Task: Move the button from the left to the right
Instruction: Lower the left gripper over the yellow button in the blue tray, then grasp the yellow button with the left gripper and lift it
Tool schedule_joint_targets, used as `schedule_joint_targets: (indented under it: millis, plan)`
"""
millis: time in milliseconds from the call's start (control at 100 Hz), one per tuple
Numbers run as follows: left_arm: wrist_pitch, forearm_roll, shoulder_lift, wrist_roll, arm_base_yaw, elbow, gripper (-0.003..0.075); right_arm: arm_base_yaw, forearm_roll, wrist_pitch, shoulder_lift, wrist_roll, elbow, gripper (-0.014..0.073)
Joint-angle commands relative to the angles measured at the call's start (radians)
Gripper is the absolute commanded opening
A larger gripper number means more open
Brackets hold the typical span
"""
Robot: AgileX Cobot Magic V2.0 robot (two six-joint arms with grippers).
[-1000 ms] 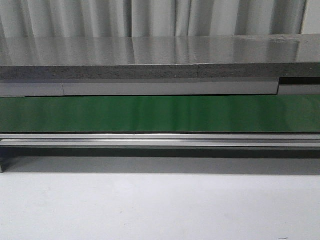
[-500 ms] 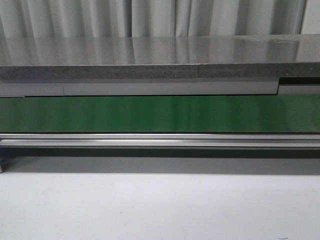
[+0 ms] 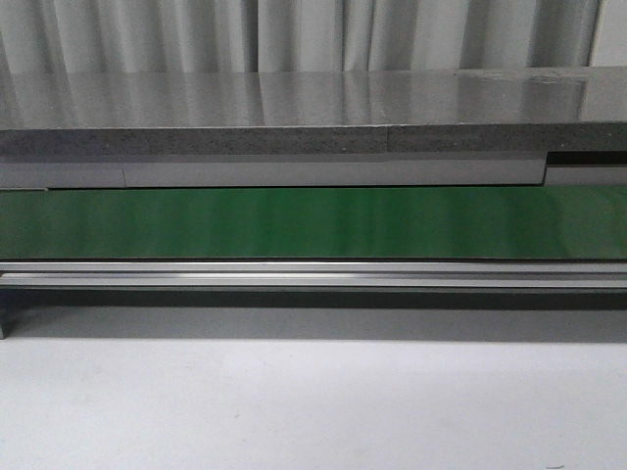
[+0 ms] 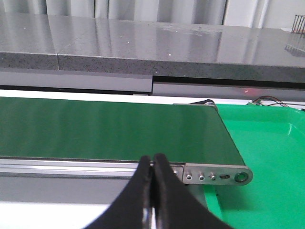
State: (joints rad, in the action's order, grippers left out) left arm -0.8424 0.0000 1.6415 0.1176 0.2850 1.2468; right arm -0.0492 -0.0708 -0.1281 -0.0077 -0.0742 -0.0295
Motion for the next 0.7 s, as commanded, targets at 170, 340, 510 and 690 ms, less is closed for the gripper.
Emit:
schedule_joint_targets:
  millis: [170, 340, 510, 690]
  plan:
    - [0.043, 0.018, 0.111, -0.001, 0.006, 0.111, 0.0643, -0.006, -0.001, 0.079, -0.015, 0.003, 0.0, -0.0122]
    - [0.043, 0.017, 0.168, -0.001, 0.008, 0.118, 0.0643, -0.006, -0.001, 0.079, -0.015, 0.003, 0.0, -0.0122]
    - [0.045, 0.017, 0.209, -0.001, 0.015, 0.118, 0.0643, -0.006, -0.001, 0.079, -0.015, 0.003, 0.0, -0.0122]
    - [0.05, 0.012, 0.247, -0.001, 0.015, 0.118, 0.0643, -0.006, -0.001, 0.079, -0.015, 0.003, 0.0, -0.0122]
